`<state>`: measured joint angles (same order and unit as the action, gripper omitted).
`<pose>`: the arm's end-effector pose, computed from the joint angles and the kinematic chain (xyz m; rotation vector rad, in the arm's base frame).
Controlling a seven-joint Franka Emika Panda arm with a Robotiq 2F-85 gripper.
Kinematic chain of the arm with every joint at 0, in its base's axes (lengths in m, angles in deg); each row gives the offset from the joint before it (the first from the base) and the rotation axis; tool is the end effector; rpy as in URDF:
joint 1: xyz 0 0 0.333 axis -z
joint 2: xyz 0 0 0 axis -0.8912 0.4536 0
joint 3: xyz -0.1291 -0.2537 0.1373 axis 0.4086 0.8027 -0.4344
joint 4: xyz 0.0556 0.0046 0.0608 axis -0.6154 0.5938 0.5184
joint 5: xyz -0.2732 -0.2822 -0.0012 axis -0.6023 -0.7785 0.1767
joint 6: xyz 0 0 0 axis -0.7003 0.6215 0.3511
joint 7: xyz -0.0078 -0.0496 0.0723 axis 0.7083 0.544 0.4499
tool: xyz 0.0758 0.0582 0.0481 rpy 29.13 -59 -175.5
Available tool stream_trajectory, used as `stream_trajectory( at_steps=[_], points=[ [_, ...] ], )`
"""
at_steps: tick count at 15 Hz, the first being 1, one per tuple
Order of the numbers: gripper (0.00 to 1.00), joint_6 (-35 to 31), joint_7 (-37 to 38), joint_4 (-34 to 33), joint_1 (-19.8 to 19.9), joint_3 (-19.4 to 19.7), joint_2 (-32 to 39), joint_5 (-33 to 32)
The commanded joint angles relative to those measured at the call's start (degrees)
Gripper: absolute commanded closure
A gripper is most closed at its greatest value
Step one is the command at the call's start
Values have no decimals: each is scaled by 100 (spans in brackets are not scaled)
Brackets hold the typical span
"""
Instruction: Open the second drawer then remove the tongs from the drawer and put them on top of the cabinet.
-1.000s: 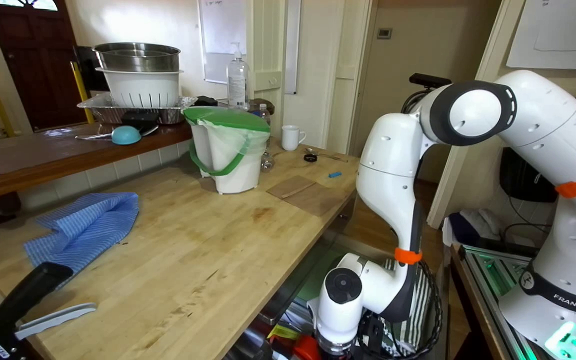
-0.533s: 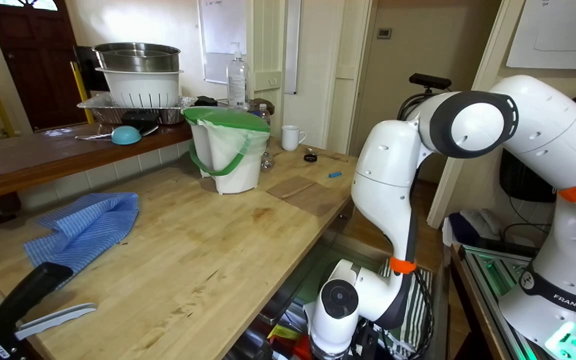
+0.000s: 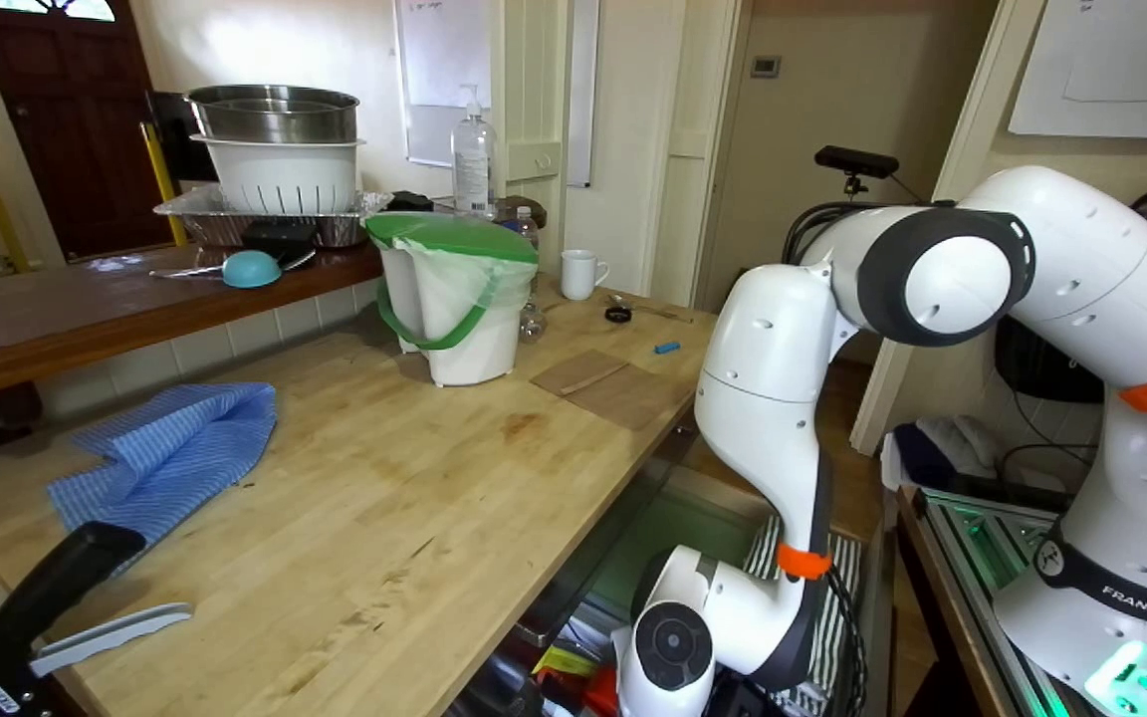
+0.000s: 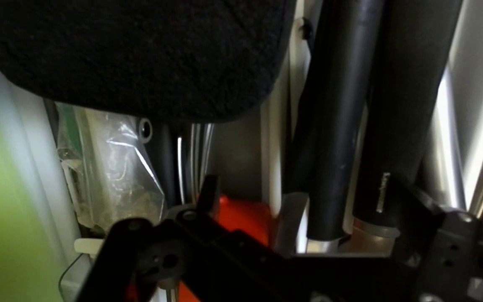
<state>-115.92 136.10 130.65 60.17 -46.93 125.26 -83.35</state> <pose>0.4538 0.1783 -0.0717 2.8898 -0.4334 0.0903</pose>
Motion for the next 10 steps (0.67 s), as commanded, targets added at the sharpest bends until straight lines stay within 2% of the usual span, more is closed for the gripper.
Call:
stream_trajectory(
  at_steps=[1,5,8,10],
  points=[
    [0,87,476,-64,-87,122,16,29],
    [0,85,682,-31,-30,197,-12,67],
    [0,219,507,-38,57,162,44,323],
    [5,252,480,-95,56,159,89,422]
  ],
)
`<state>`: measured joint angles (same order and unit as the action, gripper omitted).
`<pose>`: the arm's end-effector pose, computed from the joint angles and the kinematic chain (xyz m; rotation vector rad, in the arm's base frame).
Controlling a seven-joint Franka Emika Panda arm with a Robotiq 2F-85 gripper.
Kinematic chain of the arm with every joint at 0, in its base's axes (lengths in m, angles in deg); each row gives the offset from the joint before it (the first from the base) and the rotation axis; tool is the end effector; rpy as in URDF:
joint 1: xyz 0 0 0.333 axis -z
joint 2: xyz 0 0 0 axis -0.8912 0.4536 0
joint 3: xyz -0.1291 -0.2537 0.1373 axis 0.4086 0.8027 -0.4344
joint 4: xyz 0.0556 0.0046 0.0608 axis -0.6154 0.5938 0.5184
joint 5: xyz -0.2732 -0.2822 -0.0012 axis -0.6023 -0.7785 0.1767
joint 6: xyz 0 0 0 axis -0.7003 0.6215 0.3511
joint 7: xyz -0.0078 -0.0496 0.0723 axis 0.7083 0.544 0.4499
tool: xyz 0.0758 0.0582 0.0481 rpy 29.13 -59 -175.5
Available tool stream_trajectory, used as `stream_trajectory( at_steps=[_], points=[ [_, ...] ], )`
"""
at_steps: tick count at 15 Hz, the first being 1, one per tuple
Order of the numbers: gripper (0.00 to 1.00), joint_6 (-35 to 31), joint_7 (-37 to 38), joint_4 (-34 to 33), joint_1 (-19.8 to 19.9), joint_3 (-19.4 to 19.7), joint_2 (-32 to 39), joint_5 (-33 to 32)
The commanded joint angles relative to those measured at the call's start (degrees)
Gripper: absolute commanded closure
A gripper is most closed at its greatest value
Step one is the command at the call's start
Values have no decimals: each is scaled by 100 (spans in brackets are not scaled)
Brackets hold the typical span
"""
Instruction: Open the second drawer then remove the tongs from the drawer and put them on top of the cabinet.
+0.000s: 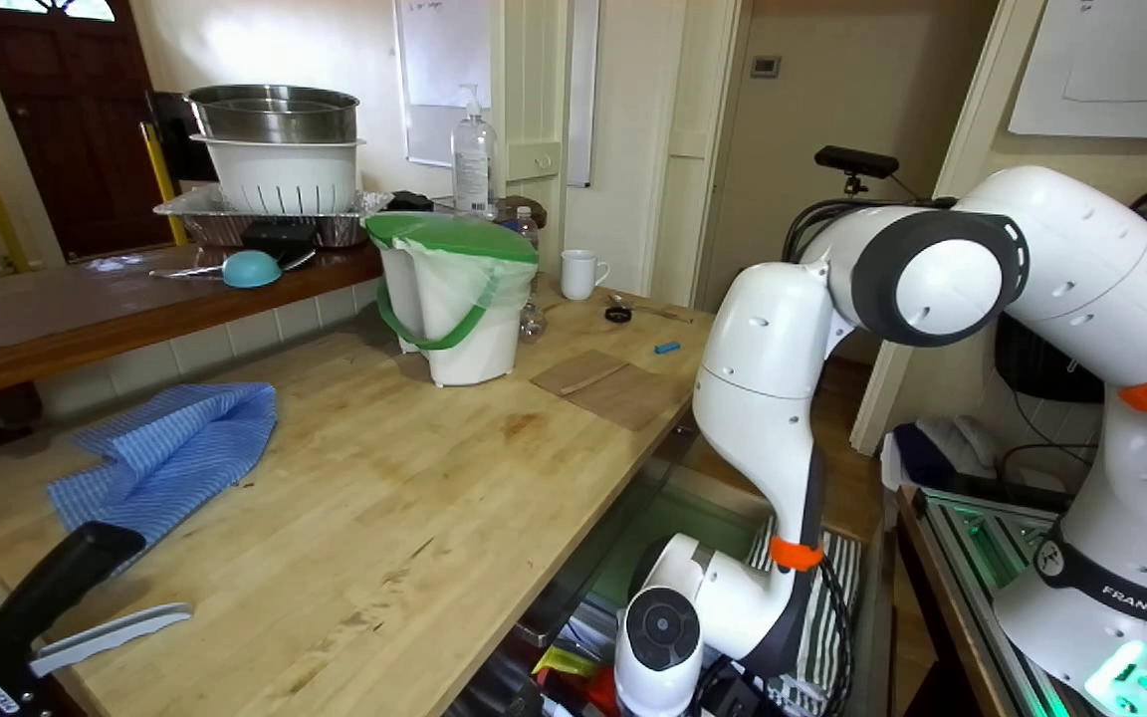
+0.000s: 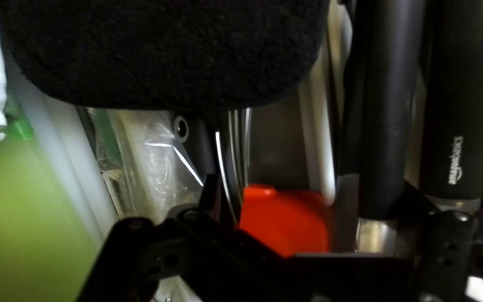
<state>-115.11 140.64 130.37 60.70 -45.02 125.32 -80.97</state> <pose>0.4617 0.1530 -0.0764 2.8135 -0.6347 0.0939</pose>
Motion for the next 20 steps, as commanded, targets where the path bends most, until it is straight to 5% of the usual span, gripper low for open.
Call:
stream_trajectory(
  at_steps=[1,4,11,16,20],
  points=[
    [14,173,11,-106,0,-34,114,224],
    [48,-31,-246,-134,-364,271,99,775],
    [99,-176,-697,-166,-961,655,37,1624],
    [99,-870,-1025,183,-1266,914,-254,1659],
    [99,-1986,-626,780,-1299,1057,-824,507]
  ],
)
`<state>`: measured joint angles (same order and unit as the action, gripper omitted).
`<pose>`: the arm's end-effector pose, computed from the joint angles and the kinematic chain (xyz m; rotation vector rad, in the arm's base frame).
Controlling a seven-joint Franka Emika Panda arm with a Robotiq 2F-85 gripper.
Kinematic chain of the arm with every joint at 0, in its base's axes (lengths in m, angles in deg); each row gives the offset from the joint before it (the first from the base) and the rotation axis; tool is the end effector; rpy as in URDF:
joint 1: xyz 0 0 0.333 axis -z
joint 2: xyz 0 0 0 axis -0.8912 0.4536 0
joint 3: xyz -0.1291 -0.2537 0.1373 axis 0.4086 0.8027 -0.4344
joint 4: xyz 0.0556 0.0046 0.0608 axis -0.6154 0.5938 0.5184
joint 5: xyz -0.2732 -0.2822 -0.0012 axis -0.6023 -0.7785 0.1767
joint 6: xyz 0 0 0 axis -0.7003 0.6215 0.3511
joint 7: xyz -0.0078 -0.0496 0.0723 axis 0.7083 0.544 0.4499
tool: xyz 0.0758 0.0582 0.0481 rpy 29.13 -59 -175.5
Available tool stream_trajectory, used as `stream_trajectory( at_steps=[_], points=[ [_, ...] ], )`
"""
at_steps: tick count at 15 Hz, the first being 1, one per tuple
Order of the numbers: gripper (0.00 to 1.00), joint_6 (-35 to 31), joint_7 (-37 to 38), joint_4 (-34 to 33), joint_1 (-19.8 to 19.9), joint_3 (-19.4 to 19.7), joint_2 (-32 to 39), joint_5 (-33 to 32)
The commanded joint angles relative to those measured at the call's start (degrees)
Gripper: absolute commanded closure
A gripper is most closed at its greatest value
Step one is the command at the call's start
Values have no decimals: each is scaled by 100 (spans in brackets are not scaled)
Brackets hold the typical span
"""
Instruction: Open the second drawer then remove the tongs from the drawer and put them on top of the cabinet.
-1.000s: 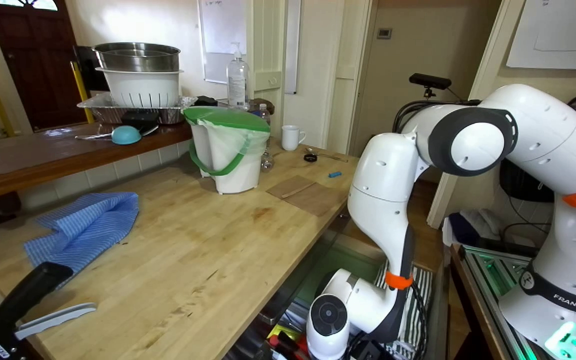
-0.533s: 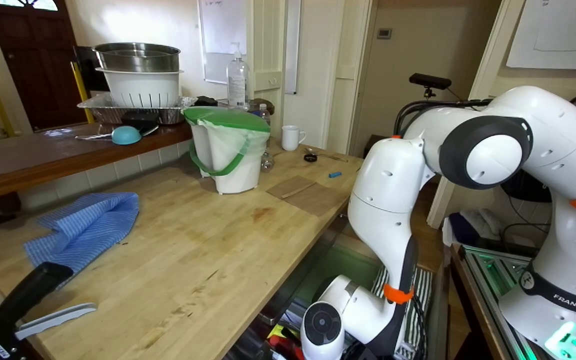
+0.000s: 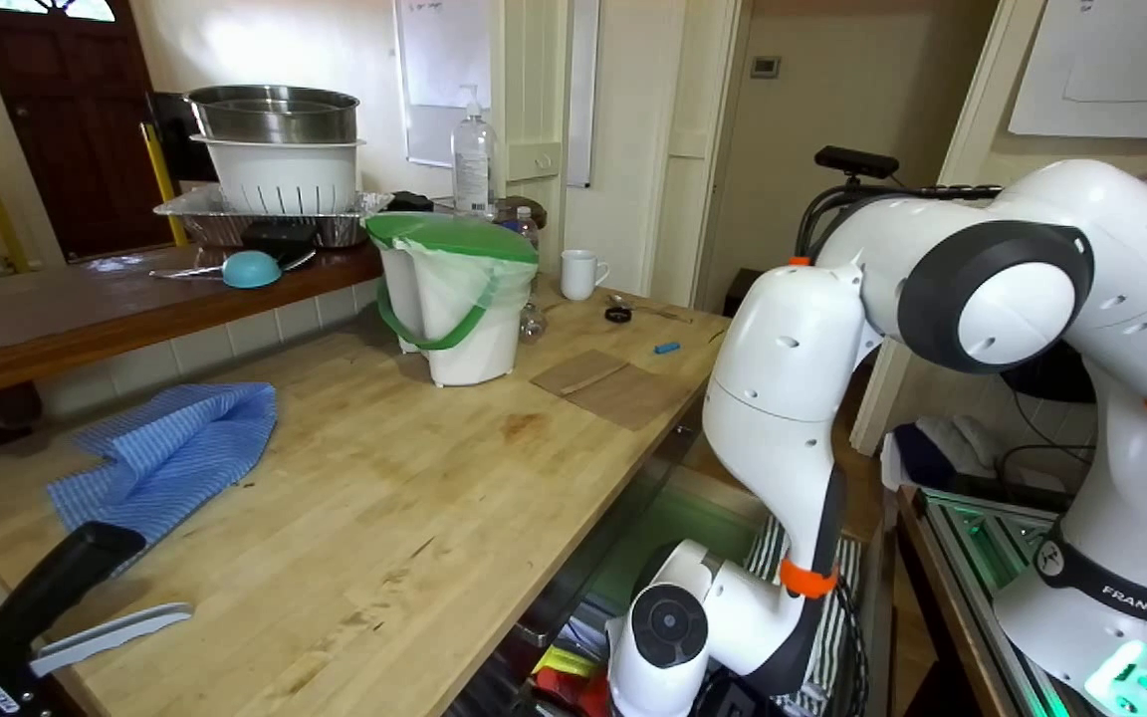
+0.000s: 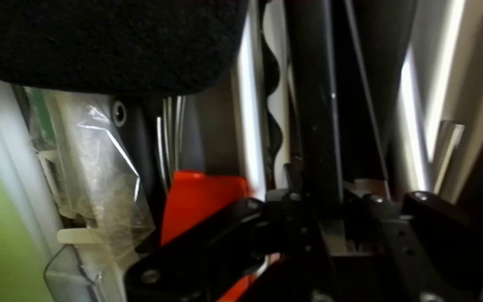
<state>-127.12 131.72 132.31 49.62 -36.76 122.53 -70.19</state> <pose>0.4652 0.1821 -0.0571 2.9438 -0.5063 0.1337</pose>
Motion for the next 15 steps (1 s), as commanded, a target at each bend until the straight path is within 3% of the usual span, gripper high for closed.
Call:
stream_trajectory(
  at_steps=[1,6,9,13,15],
  points=[
    [99,-1084,271,699,-193,286,-653,-759],
    [99,-1874,-742,1626,512,-20,-1198,-1284],
    [99,-1749,-1622,2098,1094,-475,-1351,-1471],
    [99,-1579,-2210,2503,1284,-684,-1913,-1579],
    [99,-1514,-2248,2642,1188,-677,-2383,-1577]
  ],
)
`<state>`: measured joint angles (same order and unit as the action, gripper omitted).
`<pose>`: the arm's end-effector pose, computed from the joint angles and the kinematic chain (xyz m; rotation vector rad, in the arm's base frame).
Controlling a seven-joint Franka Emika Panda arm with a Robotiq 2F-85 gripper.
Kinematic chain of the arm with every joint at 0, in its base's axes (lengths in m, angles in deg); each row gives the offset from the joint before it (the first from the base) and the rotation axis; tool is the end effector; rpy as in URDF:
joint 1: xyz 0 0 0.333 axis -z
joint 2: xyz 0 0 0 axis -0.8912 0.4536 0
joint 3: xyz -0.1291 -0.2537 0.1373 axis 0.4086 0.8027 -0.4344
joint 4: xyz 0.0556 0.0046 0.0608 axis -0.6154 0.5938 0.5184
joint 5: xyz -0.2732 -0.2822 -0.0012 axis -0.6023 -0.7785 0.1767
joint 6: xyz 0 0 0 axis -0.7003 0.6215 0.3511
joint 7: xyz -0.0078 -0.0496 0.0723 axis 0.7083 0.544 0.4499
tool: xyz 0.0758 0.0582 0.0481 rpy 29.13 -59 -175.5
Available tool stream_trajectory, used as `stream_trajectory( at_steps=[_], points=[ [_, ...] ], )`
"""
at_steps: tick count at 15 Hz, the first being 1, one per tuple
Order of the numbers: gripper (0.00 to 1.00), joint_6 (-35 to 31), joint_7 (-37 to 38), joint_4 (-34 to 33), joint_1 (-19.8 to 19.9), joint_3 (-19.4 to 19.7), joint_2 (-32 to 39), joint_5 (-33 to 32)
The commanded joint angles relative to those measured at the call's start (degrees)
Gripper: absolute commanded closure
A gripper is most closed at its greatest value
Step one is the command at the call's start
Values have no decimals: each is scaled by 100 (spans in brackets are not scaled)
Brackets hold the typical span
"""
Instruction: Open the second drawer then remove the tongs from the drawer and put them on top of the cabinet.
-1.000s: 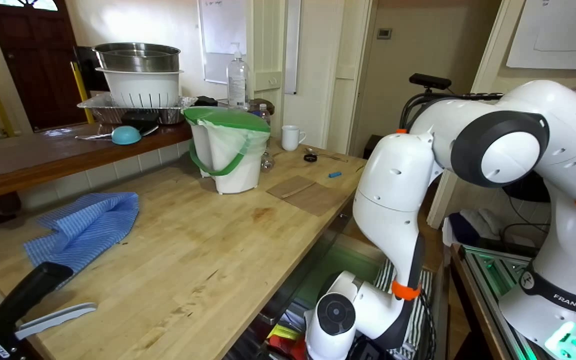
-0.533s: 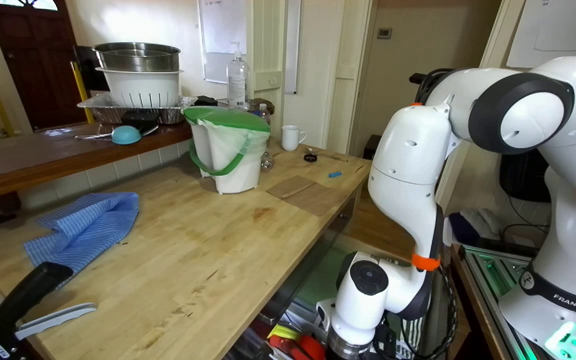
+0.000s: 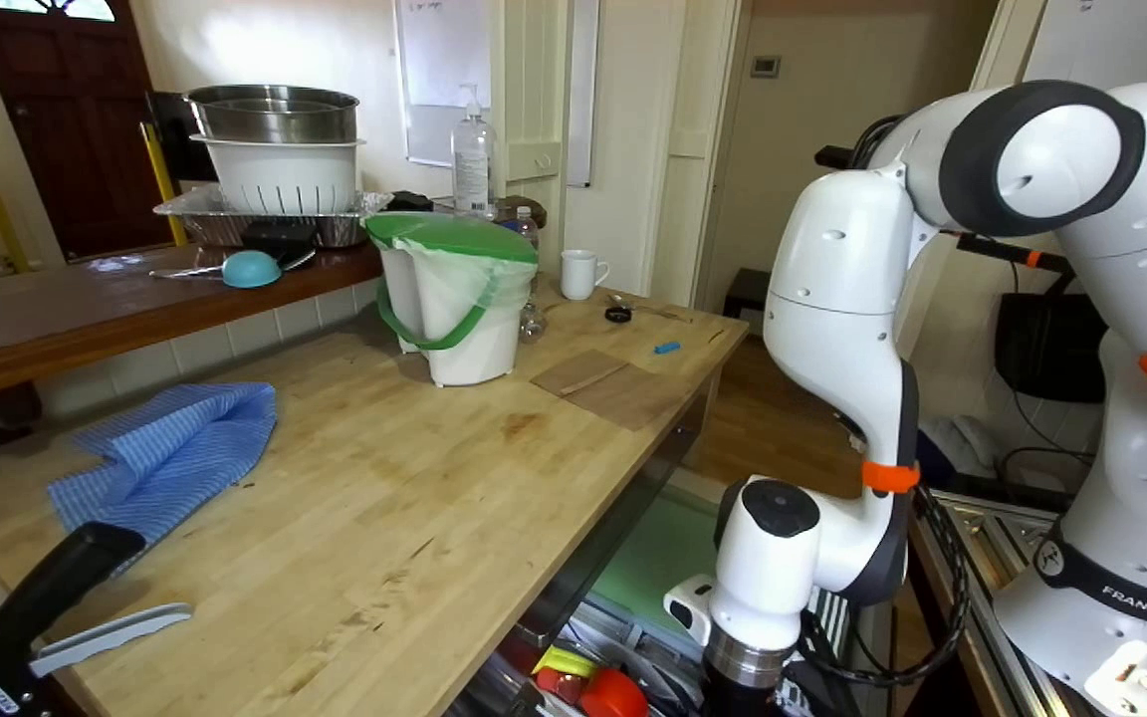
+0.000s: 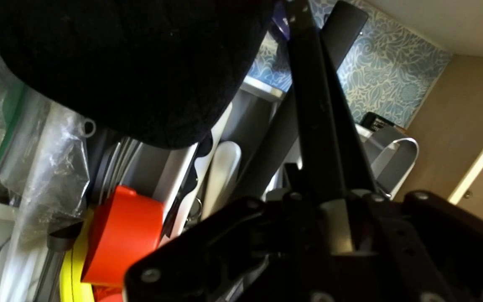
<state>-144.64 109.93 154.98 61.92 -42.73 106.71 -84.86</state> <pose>0.3777 0.1639 0.0397 -2.9677 -0.2637 -0.0606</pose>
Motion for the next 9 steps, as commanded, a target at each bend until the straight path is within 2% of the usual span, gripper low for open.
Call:
stream_trajectory(
  at_steps=[1,3,6,9],
  points=[
    [99,301,-105,448,-58,-124,-1028,-80],
    [99,483,-316,572,57,-354,-1355,51],
    [99,1041,-982,902,357,-955,-1868,553],
    [99,1633,-1758,1217,802,-1746,-2543,1618]
  ],
)
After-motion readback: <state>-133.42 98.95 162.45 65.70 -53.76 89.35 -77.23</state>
